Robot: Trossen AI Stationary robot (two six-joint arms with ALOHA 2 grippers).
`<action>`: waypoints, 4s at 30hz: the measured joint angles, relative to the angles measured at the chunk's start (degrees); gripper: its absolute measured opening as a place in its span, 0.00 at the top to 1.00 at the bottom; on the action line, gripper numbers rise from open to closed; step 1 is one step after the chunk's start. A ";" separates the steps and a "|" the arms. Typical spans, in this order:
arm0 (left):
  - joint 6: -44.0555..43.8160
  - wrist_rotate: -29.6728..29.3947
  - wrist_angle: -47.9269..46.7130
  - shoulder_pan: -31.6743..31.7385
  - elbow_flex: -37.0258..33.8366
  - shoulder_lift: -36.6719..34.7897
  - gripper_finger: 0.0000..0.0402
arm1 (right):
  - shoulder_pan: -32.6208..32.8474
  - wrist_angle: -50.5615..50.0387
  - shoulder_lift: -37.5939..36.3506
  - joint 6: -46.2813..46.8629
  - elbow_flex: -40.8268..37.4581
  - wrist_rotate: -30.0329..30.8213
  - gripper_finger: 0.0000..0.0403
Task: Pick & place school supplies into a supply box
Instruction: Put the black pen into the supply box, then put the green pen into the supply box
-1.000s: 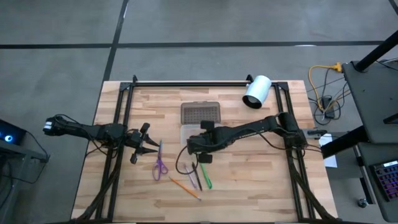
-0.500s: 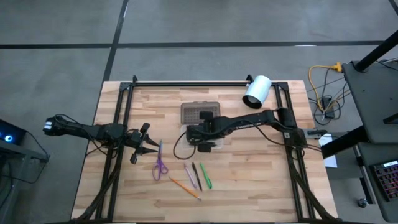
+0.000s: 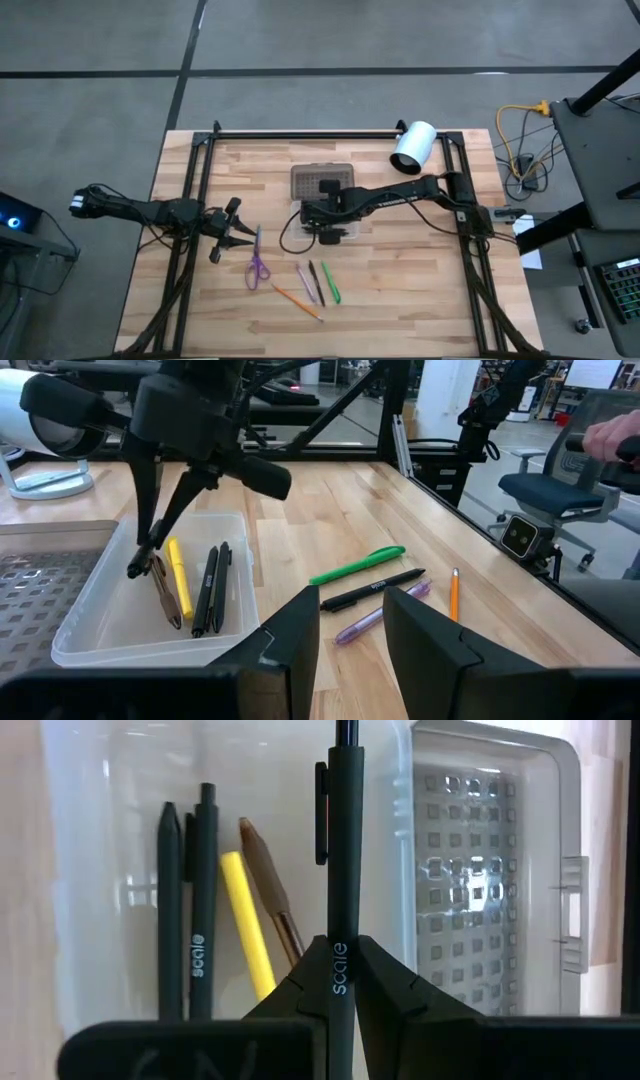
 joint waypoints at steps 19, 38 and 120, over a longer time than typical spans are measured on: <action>0.01 0.01 0.00 0.00 0.00 0.02 0.75 | -1.91 3.05 -0.02 -0.76 -2.82 0.17 0.84; 0.00 -0.01 0.00 -0.01 0.00 0.02 0.75 | -1.33 2.32 -0.02 15.41 -2.25 -0.13 0.84; 0.01 -0.01 0.00 0.00 -0.01 1.01 0.75 | 13.59 -32.30 22.16 75.15 36.97 -20.57 0.82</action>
